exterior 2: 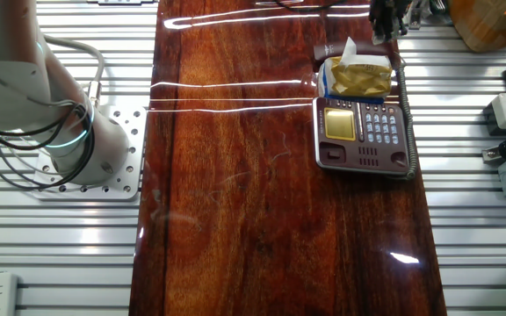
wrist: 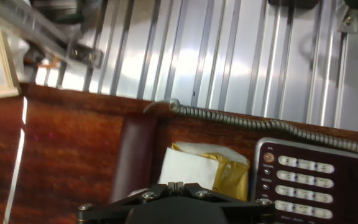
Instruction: Place the handset of the telephone on the corresponding phone cradle
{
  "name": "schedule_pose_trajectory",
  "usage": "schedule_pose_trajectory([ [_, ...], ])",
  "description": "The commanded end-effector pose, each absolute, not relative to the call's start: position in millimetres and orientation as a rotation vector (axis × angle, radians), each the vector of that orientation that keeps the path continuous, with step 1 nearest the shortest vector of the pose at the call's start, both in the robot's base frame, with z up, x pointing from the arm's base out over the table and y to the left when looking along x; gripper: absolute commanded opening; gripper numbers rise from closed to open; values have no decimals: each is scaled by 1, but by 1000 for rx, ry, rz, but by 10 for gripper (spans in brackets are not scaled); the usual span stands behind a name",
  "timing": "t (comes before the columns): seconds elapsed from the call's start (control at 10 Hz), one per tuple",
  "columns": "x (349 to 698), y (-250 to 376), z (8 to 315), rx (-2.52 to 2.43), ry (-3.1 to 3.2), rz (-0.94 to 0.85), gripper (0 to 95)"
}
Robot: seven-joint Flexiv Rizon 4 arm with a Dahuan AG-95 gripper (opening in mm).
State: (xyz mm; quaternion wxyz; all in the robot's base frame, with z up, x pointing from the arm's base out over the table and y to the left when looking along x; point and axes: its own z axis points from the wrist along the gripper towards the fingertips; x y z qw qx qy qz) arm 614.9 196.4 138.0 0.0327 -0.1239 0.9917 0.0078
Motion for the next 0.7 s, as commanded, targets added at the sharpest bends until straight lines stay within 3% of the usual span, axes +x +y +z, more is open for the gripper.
schedule_pose_trajectory([
  [0.1, 616, 197, 137, -591, 3078, 76, 0],
  [0.7, 616, 200, 138, -559, 3085, 64, 0],
])
